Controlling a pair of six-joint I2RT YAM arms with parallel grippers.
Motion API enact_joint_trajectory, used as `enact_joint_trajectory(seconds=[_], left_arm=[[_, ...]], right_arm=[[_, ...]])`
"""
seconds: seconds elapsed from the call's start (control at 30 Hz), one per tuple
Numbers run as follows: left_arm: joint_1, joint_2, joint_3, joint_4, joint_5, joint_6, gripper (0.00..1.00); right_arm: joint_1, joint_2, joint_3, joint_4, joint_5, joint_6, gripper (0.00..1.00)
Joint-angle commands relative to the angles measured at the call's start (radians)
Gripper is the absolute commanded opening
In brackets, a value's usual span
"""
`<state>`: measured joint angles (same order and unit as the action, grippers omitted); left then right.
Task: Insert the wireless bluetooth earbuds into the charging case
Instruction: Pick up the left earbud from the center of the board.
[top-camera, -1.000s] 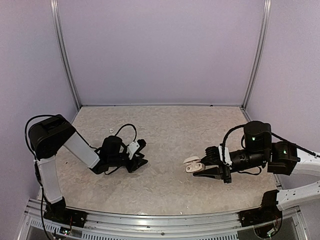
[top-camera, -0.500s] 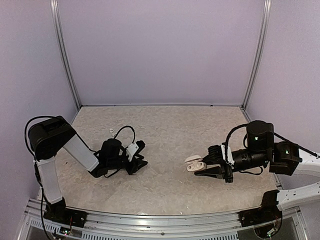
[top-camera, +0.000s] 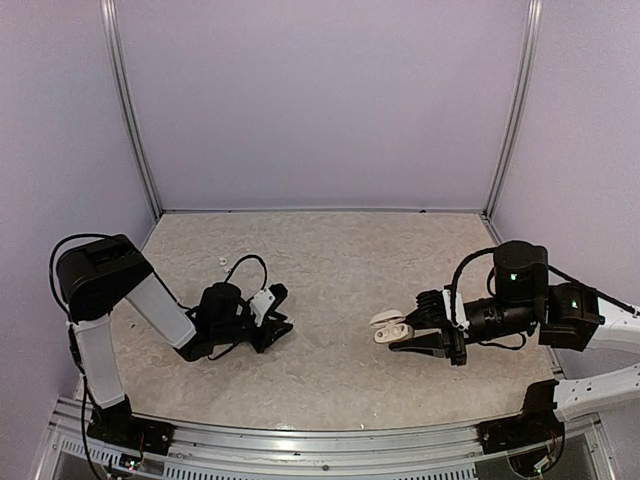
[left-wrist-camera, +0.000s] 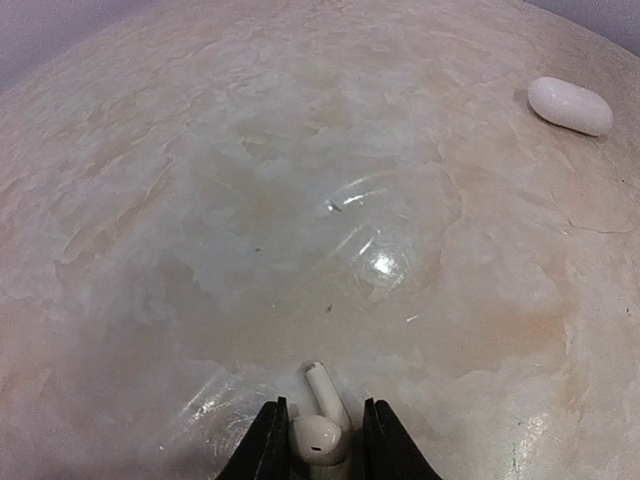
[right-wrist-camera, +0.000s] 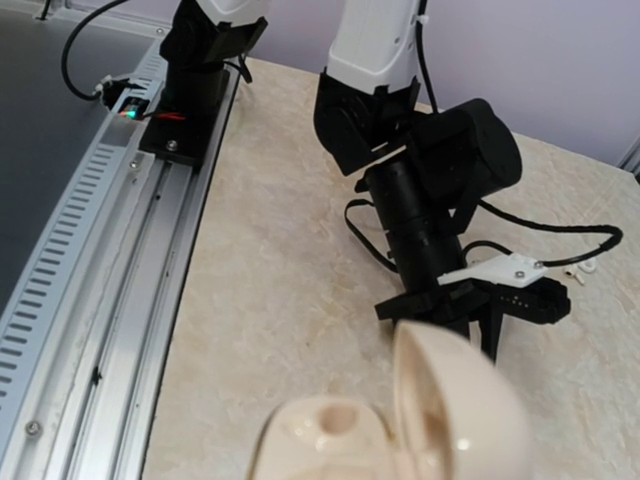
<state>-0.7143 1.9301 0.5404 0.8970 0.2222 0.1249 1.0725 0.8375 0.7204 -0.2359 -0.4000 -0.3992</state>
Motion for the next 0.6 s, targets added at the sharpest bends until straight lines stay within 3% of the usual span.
enact_joint_trajectory(seconds=[0.0,0.27,0.47,0.57], left_arm=[[-0.017,0.019,-0.016,-0.148,-0.008,0.01,0.25],[-0.072,-0.027,-0.037,-0.132,0.006,0.067,0.13],[-0.147,-0.229,-0.031,-0.202,0.118,0.138,0.1],[-0.202,-0.348,0.013,-0.322,0.169,0.195,0.09]], right_arm=[[0.01,0.001,0.006,0.0,-0.003,0.002,0.0],[0.01,0.003,0.005,0.006,0.001,0.0,0.0],[0.01,0.001,0.005,0.01,0.013,-0.003,0.0],[0.009,0.004,0.007,0.013,0.015,-0.005,0.0]])
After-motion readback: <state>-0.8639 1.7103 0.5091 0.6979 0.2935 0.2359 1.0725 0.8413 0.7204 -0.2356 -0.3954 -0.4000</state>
